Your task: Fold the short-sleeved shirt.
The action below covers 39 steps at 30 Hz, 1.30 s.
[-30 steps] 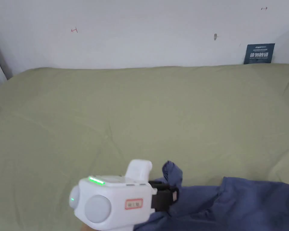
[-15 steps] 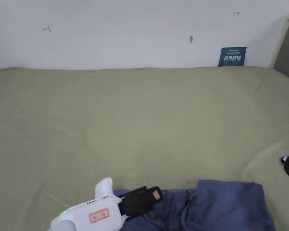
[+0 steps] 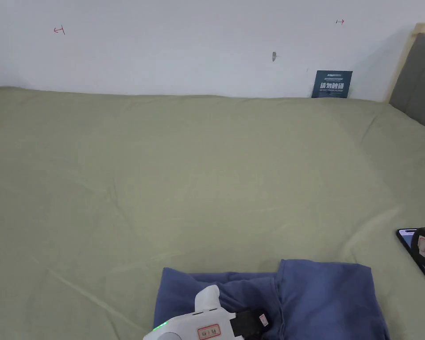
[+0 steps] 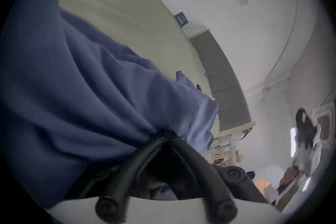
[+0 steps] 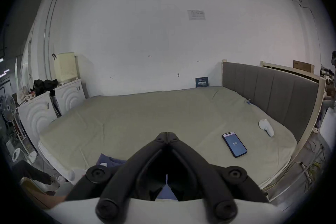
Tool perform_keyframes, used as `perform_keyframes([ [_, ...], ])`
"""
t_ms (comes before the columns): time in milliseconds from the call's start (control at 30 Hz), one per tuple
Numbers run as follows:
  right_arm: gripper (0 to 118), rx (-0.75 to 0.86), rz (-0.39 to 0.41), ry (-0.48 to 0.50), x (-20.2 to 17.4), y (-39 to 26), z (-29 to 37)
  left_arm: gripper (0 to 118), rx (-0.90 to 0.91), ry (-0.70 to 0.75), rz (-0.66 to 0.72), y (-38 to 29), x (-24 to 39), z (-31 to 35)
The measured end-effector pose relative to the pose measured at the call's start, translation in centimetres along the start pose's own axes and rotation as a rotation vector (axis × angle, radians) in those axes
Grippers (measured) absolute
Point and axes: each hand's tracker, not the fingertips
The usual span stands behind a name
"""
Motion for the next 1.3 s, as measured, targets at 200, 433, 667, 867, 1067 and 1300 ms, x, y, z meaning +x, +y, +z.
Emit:
perform_keyframes([
  [200, 0, -0.026, 0.019, 0.009, -0.9, -0.2, -0.7, 0, -0.043, -0.009, 0.051, 1.7, -0.6, 1.1],
  [433, 0, -0.029, 0.035, 0.044, -1.4, -0.2, -1.8, 109, -0.092, -0.061, -0.056, 9.2, -3.6, 13.3],
  [667, 0, -0.067, 0.046, 0.087, -2.1, -0.5, -2.3, 107, 0.005, 0.041, 0.142, 10.8, -7.9, 16.8],
  [867, 0, -0.063, 0.037, 0.072, -1.9, -0.5, -2.2, 104, -0.056, -0.016, 0.121, 9.6, -6.4, 12.5],
  [1067, 0, -0.071, 0.041, 0.076, -1.9, -0.5, -2.1, 7, -0.089, 0.103, 0.152, 9.3, -4.9, 10.9],
  [1300, 0, -0.060, 0.038, 0.067, -1.1, -0.1, -2.8, 7, -0.004, 0.320, 0.009, 13.4, -1.8, 21.7],
])
